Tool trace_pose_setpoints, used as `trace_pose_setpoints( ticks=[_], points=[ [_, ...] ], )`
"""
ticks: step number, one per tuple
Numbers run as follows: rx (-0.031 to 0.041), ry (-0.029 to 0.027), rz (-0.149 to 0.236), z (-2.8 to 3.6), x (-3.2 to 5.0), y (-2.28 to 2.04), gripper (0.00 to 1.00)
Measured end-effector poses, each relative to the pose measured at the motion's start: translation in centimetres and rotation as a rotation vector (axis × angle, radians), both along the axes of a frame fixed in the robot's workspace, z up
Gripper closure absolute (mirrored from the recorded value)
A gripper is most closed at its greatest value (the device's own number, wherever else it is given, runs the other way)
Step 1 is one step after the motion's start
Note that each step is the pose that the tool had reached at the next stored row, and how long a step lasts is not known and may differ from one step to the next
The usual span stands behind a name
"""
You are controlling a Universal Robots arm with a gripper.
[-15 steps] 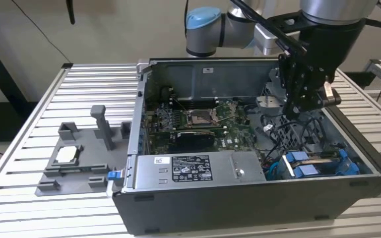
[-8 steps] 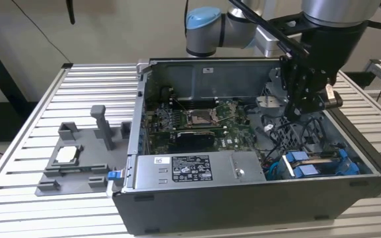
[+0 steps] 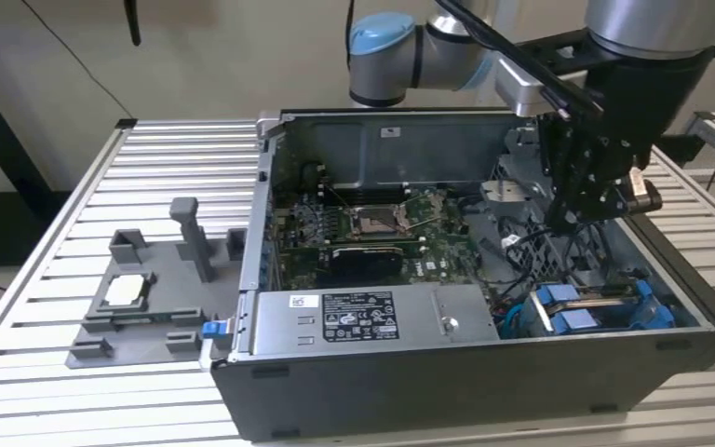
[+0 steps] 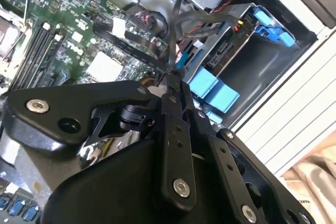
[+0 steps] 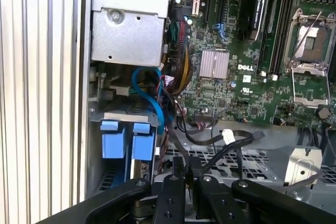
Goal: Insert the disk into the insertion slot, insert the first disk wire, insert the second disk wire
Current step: 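Insert the second disk wire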
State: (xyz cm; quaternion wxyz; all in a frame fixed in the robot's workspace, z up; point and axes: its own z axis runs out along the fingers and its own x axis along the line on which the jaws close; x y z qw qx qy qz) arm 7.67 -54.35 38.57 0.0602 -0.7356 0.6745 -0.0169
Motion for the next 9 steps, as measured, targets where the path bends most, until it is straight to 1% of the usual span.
trace_pose_setpoints(
  ticks=[9],
  points=[
    [0.001, 0.0077, 0.0, -0.16, 1.54, -1.54, 0.84]
  ],
)
